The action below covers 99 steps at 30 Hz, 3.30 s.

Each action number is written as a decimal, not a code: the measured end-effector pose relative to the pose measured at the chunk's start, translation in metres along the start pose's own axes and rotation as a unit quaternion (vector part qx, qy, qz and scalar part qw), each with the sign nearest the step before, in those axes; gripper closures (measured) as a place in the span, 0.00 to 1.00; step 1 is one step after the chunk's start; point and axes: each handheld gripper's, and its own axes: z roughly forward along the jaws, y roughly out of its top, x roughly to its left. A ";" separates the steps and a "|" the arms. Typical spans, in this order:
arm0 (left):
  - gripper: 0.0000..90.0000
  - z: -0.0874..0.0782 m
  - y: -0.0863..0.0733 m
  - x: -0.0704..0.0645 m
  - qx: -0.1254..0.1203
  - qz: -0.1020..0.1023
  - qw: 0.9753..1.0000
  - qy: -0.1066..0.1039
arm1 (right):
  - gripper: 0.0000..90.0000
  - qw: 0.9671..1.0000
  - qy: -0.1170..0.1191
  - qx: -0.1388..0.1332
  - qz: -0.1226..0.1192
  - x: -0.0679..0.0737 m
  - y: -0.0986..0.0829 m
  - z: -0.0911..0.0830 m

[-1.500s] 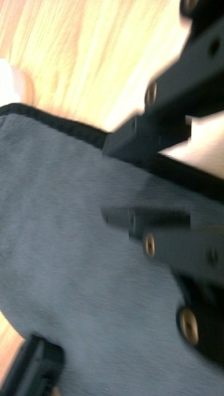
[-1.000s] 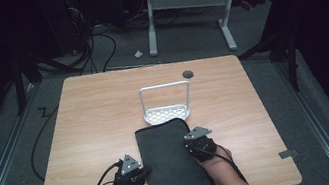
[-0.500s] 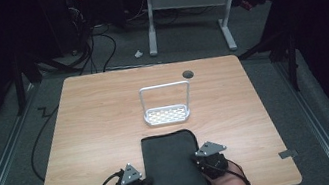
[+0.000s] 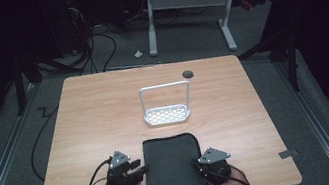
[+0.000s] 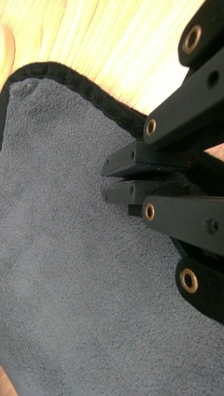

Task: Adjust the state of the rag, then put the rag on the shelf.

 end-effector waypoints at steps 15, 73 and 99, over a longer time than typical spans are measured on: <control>0.64 0.048 0.024 0.003 -0.006 0.003 0.997 0.071 | 0.94 1.000 0.011 -0.004 0.003 -0.003 -0.001 0.000; 0.89 0.044 0.021 0.012 -0.011 -0.028 0.999 0.016 | 0.88 0.996 0.009 -0.010 0.083 -0.042 0.034 0.041; 0.92 0.016 0.038 -0.002 -0.095 0.027 0.995 0.006 | 0.88 0.994 -0.048 -0.085 0.038 -0.026 0.052 0.013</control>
